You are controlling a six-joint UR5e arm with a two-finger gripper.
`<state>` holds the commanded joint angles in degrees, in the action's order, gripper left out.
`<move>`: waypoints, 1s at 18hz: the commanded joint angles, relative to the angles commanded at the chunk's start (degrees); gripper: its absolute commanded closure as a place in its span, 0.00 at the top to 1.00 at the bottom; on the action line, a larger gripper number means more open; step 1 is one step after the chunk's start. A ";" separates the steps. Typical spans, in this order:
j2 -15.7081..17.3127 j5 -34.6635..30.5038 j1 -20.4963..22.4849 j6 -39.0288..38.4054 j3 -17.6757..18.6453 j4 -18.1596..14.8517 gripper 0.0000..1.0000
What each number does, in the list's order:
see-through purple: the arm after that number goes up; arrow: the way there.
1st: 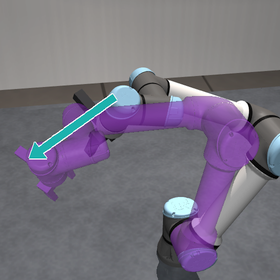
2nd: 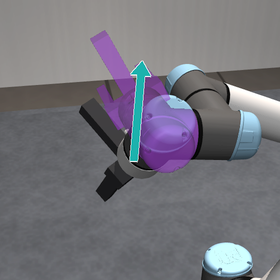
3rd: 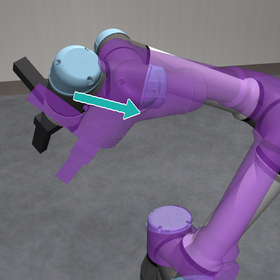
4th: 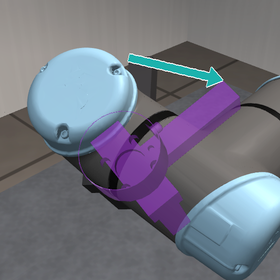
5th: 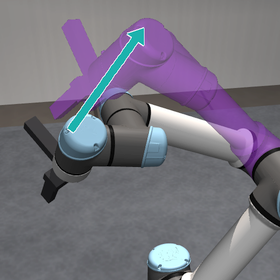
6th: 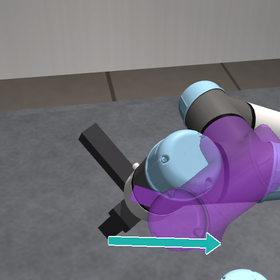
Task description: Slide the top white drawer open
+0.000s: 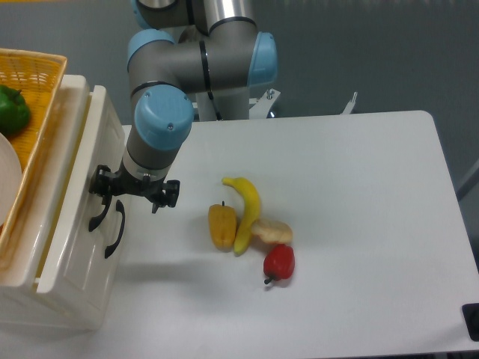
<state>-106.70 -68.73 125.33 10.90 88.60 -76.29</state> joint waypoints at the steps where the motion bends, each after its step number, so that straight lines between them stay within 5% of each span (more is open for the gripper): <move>1: 0.00 -0.79 0.09 0.00 -0.18 0.00 1.00; 18: 0.00 -4.40 1.23 6.32 -1.32 -0.09 1.00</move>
<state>-106.70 -73.12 126.56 17.21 87.28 -76.38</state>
